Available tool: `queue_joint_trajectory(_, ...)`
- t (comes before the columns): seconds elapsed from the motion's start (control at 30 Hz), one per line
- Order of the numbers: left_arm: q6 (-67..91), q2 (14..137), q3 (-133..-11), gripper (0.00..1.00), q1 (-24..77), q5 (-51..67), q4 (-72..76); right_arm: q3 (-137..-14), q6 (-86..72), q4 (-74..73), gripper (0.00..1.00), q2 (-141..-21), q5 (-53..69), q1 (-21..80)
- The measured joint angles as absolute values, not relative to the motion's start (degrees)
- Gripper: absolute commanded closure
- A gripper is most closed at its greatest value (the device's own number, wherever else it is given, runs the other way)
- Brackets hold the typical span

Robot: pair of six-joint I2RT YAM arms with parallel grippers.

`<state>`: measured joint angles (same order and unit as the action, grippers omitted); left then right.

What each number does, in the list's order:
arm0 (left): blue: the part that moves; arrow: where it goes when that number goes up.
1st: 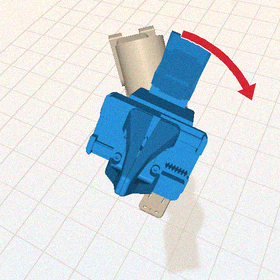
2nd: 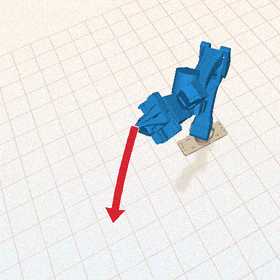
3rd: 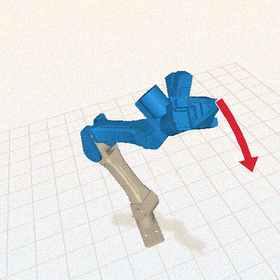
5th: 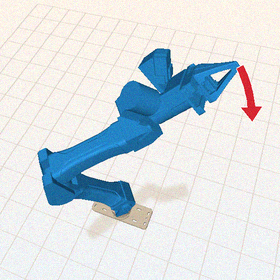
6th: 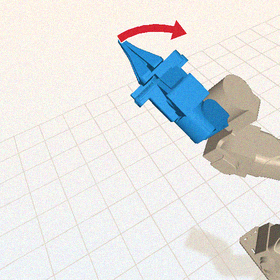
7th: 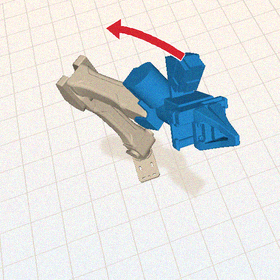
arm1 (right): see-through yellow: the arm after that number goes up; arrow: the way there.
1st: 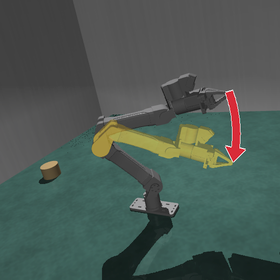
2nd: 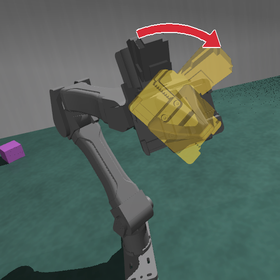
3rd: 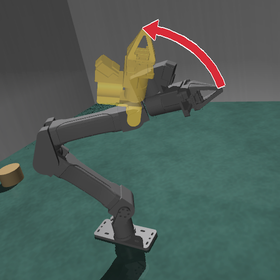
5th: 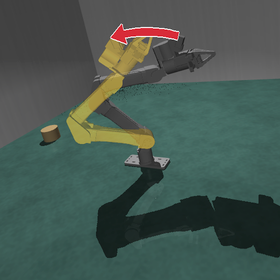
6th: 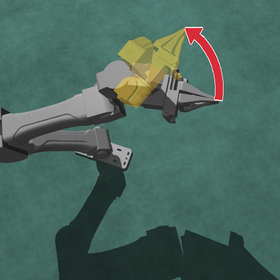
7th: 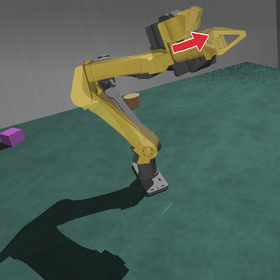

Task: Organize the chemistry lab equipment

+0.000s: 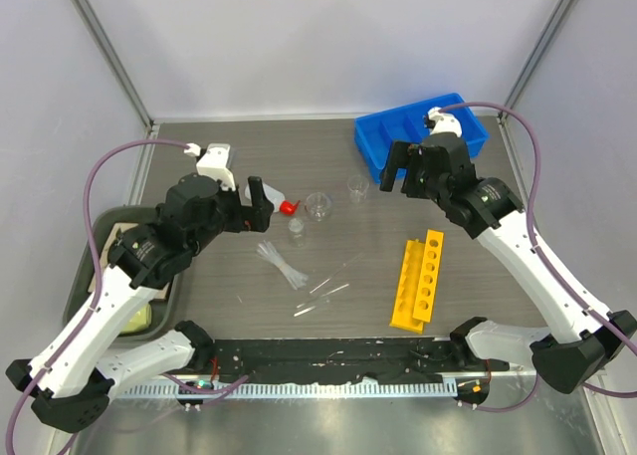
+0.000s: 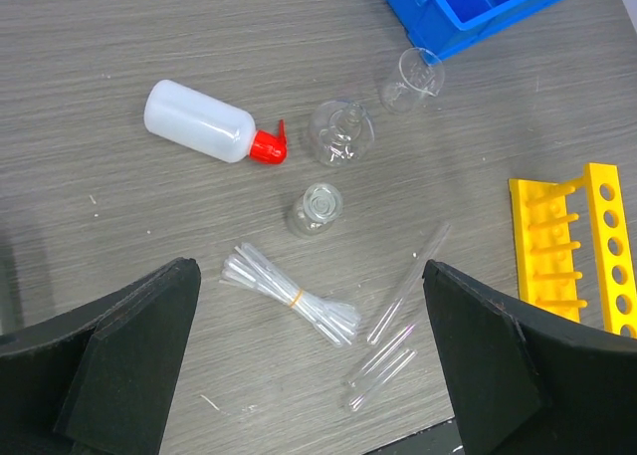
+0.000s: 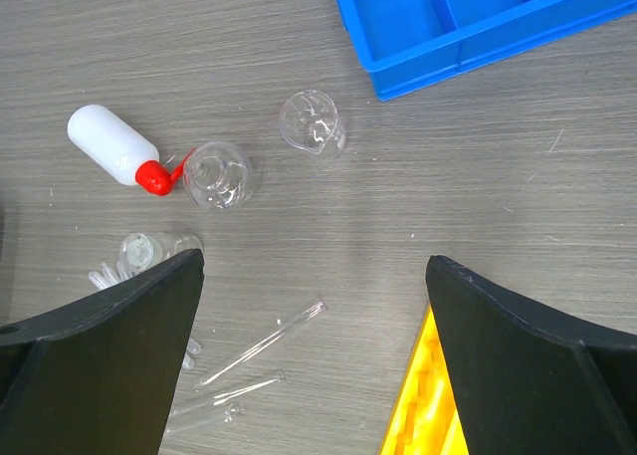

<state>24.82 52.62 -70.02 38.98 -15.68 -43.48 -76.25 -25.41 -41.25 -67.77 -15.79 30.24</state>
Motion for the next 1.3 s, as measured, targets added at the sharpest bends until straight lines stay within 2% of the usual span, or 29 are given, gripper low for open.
queue_joint_trajectory(0.63, 24.91, 52.56, -69.93, 0.00, 38.98, -16.88, -44.93, -77.54, -25.43, -41.65, 0.00, -67.81, -15.88, 30.24)
queue_joint_trajectory(0.73, 24.97, 52.90, -70.46, 0.00, 38.98, -17.21, -46.30, -80.73, -25.45, -44.86, 0.00, -69.54, -18.00, 30.24)
queue_joint_trajectory(0.93, 24.84, 59.59, -78.59, 0.00, 38.98, -17.34, -50.85, -92.51, -26.50, -53.71, 0.00, -77.36, -27.62, 30.24)
queue_joint_trajectory(1.07, 24.80, 60.77, -78.76, 0.00, 38.98, -17.12, -51.44, -91.90, -25.80, -56.88, 0.01, -76.51, -29.34, 30.20)
queue_joint_trajectory(1.3, 25.19, 66.85, -79.83, 0.00, 38.92, -14.83, -52.12, -89.62, -23.16, -59.02, 0.00, -73.87, -24.40, 30.15)
